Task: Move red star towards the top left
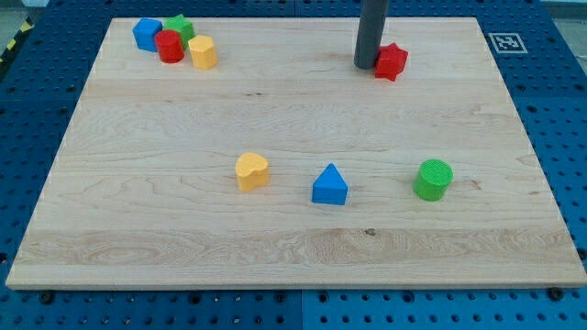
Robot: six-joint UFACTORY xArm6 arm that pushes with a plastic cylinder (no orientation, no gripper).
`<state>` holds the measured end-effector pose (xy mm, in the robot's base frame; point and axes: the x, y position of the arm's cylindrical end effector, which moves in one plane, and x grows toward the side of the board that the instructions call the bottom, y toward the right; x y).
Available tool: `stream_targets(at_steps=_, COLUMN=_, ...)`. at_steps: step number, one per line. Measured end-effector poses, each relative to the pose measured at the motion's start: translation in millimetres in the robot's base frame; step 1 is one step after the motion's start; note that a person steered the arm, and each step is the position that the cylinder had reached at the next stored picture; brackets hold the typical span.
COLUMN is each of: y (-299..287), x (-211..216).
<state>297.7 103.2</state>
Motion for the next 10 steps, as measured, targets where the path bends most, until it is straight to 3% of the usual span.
stream_targets(at_steps=2, y=8, x=34)
stream_targets(at_steps=5, y=20, x=10)
stream_targets(at_steps=7, y=78, x=10)
stream_targets(at_steps=10, y=108, x=37)
